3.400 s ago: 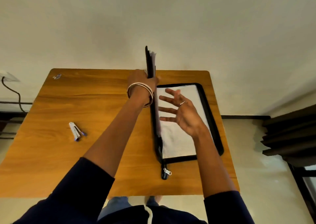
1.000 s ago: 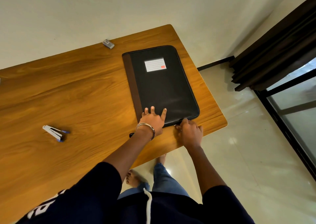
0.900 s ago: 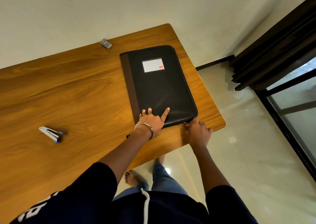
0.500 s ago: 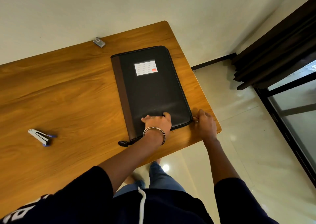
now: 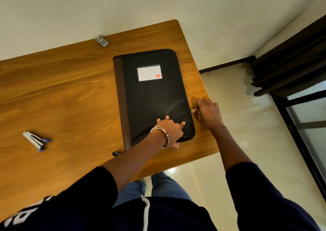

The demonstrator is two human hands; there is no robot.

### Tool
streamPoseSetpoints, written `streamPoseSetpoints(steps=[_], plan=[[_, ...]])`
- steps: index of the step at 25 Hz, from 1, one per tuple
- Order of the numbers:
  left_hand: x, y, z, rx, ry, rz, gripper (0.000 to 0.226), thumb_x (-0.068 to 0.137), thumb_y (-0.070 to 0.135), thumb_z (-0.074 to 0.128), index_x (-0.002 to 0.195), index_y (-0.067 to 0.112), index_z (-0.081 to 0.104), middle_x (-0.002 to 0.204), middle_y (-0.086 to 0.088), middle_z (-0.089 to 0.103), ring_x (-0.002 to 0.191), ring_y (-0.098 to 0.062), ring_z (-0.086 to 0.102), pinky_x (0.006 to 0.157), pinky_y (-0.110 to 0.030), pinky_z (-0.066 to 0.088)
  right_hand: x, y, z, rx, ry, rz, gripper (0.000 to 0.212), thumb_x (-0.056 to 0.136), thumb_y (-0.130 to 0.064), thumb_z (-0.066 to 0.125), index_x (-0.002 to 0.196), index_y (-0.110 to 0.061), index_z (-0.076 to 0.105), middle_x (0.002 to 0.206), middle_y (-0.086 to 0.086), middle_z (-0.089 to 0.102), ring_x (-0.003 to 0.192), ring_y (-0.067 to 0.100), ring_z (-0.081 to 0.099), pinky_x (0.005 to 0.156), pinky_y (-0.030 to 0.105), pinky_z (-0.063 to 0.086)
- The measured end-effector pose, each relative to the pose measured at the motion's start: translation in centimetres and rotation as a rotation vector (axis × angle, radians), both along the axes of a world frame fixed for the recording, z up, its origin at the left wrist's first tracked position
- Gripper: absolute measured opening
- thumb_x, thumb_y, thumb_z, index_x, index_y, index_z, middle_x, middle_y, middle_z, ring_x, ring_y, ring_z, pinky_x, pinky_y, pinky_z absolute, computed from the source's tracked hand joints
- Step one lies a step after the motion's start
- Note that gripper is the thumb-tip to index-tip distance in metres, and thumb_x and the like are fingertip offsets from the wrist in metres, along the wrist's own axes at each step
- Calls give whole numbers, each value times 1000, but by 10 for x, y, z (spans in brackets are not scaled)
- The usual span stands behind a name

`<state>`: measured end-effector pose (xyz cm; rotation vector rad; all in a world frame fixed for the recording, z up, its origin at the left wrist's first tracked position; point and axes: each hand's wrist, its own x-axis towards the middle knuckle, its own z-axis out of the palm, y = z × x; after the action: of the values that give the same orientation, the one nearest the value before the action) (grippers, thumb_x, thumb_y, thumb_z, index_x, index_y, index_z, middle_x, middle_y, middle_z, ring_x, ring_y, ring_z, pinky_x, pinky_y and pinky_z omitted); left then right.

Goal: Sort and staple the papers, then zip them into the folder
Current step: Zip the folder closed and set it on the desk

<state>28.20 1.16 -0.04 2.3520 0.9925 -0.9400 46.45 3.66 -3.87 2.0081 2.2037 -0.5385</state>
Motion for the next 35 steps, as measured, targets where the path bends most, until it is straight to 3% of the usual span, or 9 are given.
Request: streamPoseSetpoints(steps=[5, 9, 13, 17, 21, 24, 29, 32, 35], plan=[[0, 3, 7, -33, -17, -18, 74, 93, 44, 43, 149, 9, 11, 129, -17, 53, 132, -51, 28, 101, -61, 35, -22, 54, -11, 60, 207, -184, 15, 94, -15, 55, 108, -12, 51, 103, 12, 62, 94, 26, 59, 83, 37, 50], [2, 25, 14, 25, -118, -75, 65, 90, 59, 38, 140, 19, 40, 118, -10, 59, 106, -34, 58, 84, -41, 49, -18, 65, -4, 8, 522, -402, 10, 86, -12, 69, 92, -15, 61, 93, 4, 65, 84, 14, 60, 75, 17, 44], [21, 102, 6, 170, -369, 521, 41, 91, 47, 45, 120, 20, 57, 116, -9, 56, 104, -31, 57, 81, -41, 51, -14, 72, 3, -65, 742, -614, 7, 85, -5, 66, 87, -12, 68, 87, 3, 69, 83, 18, 67, 83, 34, 57], [45, 142, -17, 167, -257, 521, 30, 85, 39, 63, 103, 15, 66, 121, -7, 45, 106, -32, 53, 81, -43, 49, -19, 67, 1, -77, 823, -823, 20, 89, 2, 56, 93, -12, 70, 89, 8, 70, 83, 23, 69, 80, 43, 58], [55, 145, -32, 220, -238, 453, 23, 85, 30, 64, 100, 13, 67, 117, -7, 51, 104, -32, 56, 81, -44, 52, -23, 46, 0, -156, 1031, -985, 22, 87, 0, 62, 108, -9, 62, 94, 6, 67, 82, 19, 67, 71, 32, 60], [44, 151, -36, 178, -371, 503, 23, 83, 35, 63, 96, 15, 67, 114, -3, 52, 97, -27, 58, 79, -40, 52, -28, 42, -3, -271, 804, -781, 34, 70, -20, 83, 95, -8, 64, 82, 0, 64, 71, 12, 59, 63, 24, 51], [45, 145, -44, 288, -399, 371, 27, 89, 30, 54, 108, 11, 58, 123, -3, 40, 99, -24, 53, 68, -36, 48, -31, 46, -8, -251, 614, -695, 28, 71, -23, 83, 85, -7, 66, 76, -4, 60, 68, 9, 53, 56, 18, 37], [42, 167, -40, 486, -273, 330, 40, 92, 30, 46, 126, 10, 49, 132, -11, 35, 117, -32, 39, 91, -47, 40, -28, 43, -11, -326, 661, -719, 22, 72, -21, 82, 82, -9, 66, 71, -5, 58, 70, 11, 56, 60, 20, 41], [37, 206, -35, 516, -234, 459, 36, 94, 31, 46, 126, 15, 50, 147, -16, 22, 134, -43, 21, 108, -63, 15, -31, 43, -11, -360, 658, -708, 20, 74, -20, 80, 78, -12, 63, 70, -4, 57, 70, 12, 56, 64, 25, 48]])
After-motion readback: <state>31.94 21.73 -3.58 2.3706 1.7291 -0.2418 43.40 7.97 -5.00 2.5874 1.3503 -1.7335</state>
